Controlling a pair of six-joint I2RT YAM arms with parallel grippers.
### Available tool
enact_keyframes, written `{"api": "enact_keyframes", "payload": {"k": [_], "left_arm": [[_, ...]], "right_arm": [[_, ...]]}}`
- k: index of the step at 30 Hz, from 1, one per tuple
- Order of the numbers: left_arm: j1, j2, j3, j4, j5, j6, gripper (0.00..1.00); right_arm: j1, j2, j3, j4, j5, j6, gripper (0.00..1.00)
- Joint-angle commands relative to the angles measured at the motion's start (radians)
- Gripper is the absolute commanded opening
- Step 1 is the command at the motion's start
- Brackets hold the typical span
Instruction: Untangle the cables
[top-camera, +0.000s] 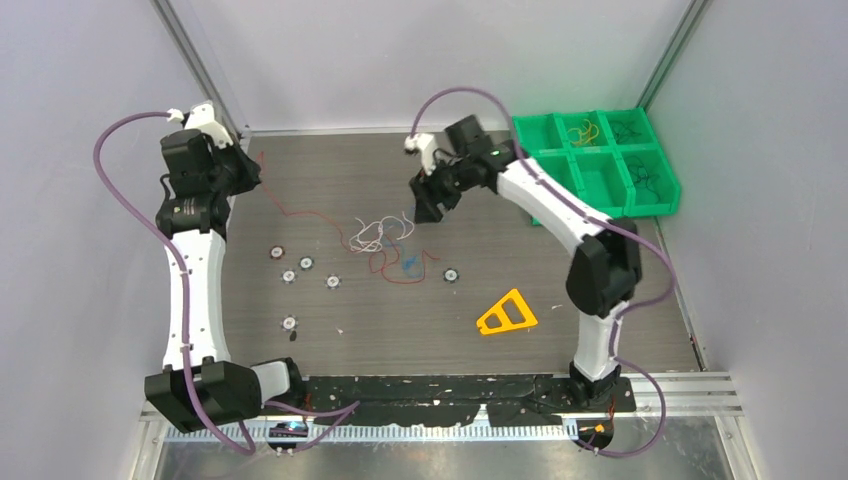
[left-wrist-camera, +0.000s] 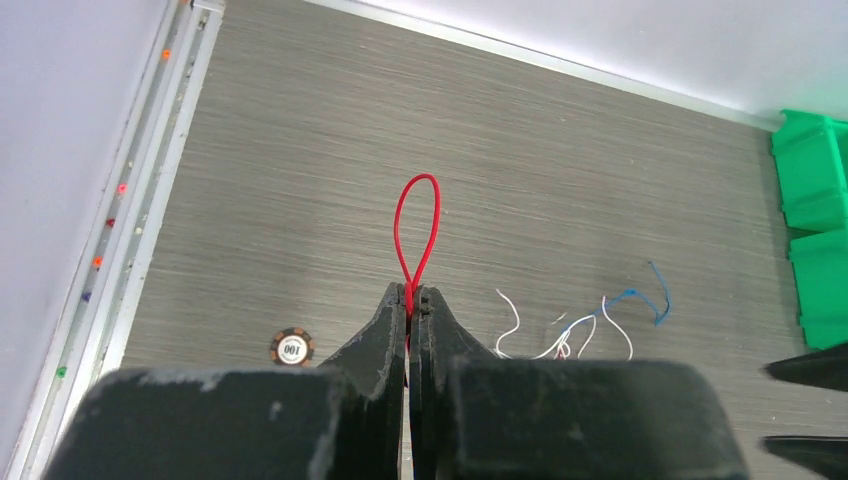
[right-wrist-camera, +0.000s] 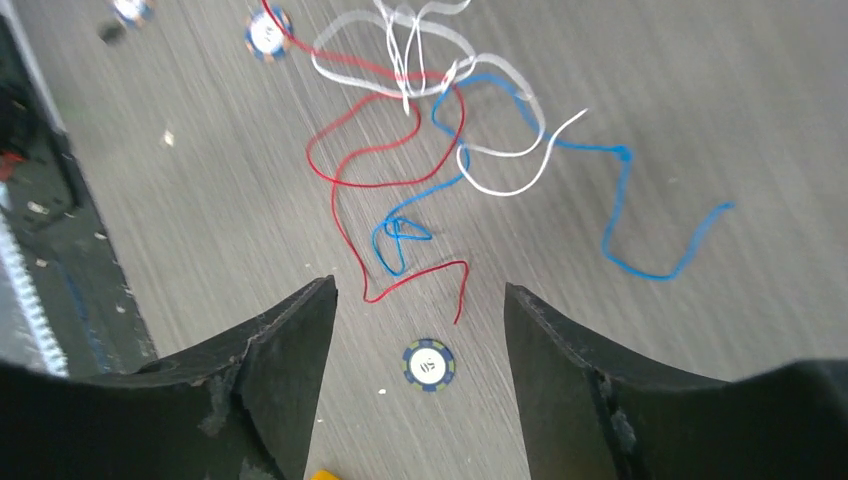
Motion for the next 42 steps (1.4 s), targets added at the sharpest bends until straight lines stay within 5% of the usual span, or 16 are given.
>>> {"api": "enact_keyframes", "payload": {"k": [1,14,22,30,42], "left_arm": [[0.017,-0.025,0.045,-0.006,-0.019,0.023,0.00],[0.018,-0.023,0.034,0.016,0.025,-0.013,0.00],[0.024,-0.002,0.017,0.027,0.042,-0.019,0.00],[0.026,0.009,-0.054,0.061,0.048,-0.001,0.00],[0.034,0.036,-0.138,0.054,-0.008,0.032,0.00]], "right_arm": [[0.101,0.114,0.024,-0.046,0.126,-0.075,0.69],[0.199,0.332,0.035,-0.046,0.192,-0.139,0.69],[0.186,0.256,0.090,-0.083,0.153,-0.166,0.07],[0.055,-0.070,0.195,0.042,-0.090,-0.002,0.05],[-0.134,-0.283,0.332,0.339,-0.012,0.282,0.05]]}}
